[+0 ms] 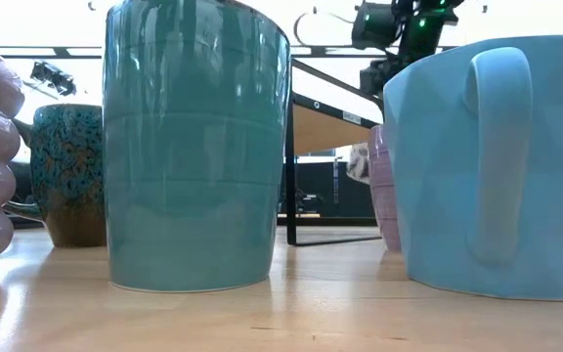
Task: Place coffee mugs
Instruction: Put the blue patterned mug on the shelf
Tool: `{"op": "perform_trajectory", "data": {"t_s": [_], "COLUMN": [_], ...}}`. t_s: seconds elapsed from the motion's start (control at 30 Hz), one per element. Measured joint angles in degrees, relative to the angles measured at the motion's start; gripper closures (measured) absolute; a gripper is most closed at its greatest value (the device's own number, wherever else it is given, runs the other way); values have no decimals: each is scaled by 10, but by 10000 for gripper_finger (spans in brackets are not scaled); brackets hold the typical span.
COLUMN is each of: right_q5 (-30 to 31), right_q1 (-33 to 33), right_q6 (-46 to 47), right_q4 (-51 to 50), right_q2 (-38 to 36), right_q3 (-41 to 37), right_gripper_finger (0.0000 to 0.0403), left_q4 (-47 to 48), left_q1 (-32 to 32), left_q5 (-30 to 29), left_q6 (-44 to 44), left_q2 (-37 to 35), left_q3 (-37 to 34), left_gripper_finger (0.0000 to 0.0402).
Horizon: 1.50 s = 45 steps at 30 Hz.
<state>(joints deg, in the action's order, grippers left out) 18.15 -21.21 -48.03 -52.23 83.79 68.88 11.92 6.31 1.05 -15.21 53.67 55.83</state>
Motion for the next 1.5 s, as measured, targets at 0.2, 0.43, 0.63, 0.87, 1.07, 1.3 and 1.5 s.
{"op": "perform_trajectory", "data": {"t_s": [0.2, 0.43, 0.63, 0.87, 1.07, 1.3, 1.5], "right_q5": [20, -16, -67, -134, -159, -135, -131], "right_q1": [15, 43, 94, 137, 157, 172, 169], "right_q6": [-16, 27, 61, 85, 103, 101, 104], "right_q4": [27, -14, -76, -120, -136, -207, -285], "right_q2": [-34, -34, -33, -33, -21, 61, 127], "right_q3": [12, 101, 173, 214, 216, 294, 369], "right_gripper_finger": [365, 366, 366, 367, 368, 368, 368], "left_q4": [4, 9, 35, 53, 49, 26, 40], "left_q1": [-1, -1, 0, 0, 0, 0, 0], "left_q5": [0, 0, 0, 0, 0, 0, 0], "left_q6": [26, 26, 26, 40, 52, 57, 57], "left_q2": [0, 1, 14, 27, 34, 47, 48], "left_q3": [0, 0, 1, 0, 0, 1, 1], "left_gripper_finger": [230, 230, 230, 230, 230, 230, 230]}}
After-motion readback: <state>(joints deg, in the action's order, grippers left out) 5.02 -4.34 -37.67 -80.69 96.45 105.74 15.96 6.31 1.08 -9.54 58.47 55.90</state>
